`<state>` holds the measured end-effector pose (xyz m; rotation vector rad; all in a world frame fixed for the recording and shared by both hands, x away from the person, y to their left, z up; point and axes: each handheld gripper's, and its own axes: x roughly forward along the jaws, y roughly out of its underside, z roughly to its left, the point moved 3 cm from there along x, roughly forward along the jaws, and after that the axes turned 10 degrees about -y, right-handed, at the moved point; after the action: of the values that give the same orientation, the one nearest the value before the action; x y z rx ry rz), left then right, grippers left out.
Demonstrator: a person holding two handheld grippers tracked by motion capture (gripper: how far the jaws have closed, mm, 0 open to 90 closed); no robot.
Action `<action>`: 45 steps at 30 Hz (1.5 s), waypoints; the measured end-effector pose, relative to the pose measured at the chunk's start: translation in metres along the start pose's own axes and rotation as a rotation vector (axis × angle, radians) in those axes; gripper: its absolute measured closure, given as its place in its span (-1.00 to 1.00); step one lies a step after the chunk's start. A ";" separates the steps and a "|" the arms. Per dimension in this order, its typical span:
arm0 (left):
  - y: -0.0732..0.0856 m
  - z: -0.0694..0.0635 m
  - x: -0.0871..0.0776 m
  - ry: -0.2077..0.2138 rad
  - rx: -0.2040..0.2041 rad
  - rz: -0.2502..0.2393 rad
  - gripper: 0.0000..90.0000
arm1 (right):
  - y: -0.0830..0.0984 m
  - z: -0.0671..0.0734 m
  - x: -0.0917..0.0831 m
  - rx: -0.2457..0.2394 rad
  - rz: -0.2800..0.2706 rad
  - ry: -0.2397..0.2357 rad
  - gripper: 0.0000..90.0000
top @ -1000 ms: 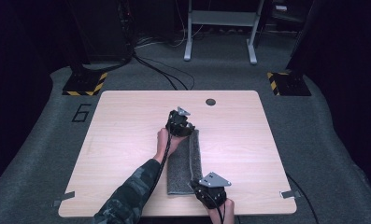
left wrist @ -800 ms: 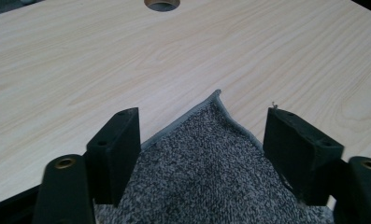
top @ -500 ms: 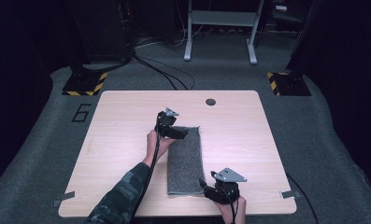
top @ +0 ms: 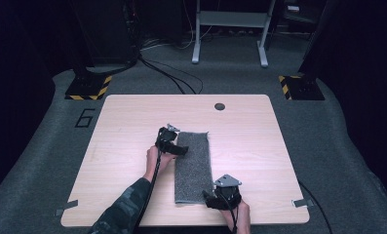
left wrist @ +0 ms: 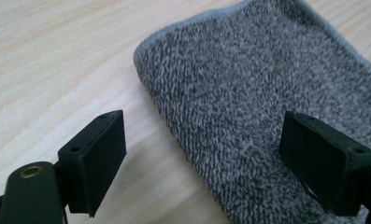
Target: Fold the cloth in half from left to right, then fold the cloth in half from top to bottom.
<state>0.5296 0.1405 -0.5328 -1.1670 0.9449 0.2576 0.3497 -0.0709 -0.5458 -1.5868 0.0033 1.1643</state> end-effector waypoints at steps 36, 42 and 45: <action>-0.007 0.027 0.000 0.008 -0.107 -0.068 -0.71 | -0.111 -0.091 0.048 0.102 0.002 -0.049 -0.43; -0.008 0.027 0.004 -0.015 -0.104 -0.064 -0.64 | -0.123 -0.106 0.072 0.134 0.027 -0.019 -0.40; -0.008 0.024 0.006 -0.019 -0.112 -0.068 -0.56 | -0.127 -0.108 0.082 0.142 0.026 0.015 -0.34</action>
<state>0.5503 0.1563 -0.5297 -1.2949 0.8818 0.2694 0.5319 -0.0577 -0.5166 -1.4739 0.1141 1.1472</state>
